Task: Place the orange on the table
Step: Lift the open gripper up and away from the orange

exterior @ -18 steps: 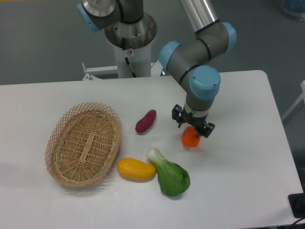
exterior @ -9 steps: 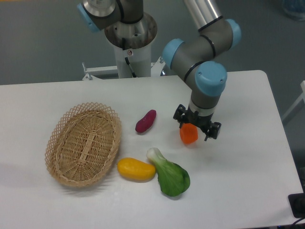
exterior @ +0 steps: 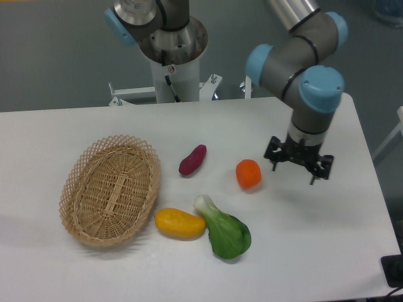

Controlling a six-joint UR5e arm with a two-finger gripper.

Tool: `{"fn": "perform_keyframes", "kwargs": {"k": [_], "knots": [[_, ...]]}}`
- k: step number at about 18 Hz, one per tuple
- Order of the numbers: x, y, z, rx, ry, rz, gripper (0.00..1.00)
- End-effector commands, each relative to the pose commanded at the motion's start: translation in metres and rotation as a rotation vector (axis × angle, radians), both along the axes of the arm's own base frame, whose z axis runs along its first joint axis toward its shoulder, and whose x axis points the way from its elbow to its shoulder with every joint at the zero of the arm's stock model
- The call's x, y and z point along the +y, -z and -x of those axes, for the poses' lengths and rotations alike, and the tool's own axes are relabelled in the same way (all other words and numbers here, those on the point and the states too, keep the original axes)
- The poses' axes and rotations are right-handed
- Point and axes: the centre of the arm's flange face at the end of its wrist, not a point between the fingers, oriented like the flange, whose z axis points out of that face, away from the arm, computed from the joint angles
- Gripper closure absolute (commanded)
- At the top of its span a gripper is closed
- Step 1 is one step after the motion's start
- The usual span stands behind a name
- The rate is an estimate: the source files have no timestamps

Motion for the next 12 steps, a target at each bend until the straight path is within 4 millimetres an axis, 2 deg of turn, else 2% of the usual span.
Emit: {"fn": "perform_keyframes", "kwargs": {"k": [5,12], "knots": [[0.0023,0.0018,0.0110,0.020,0.028,0.023,0.00],[0.0014,0.0006,0.0120,0.030,0.056,0.038,0.00]]}}
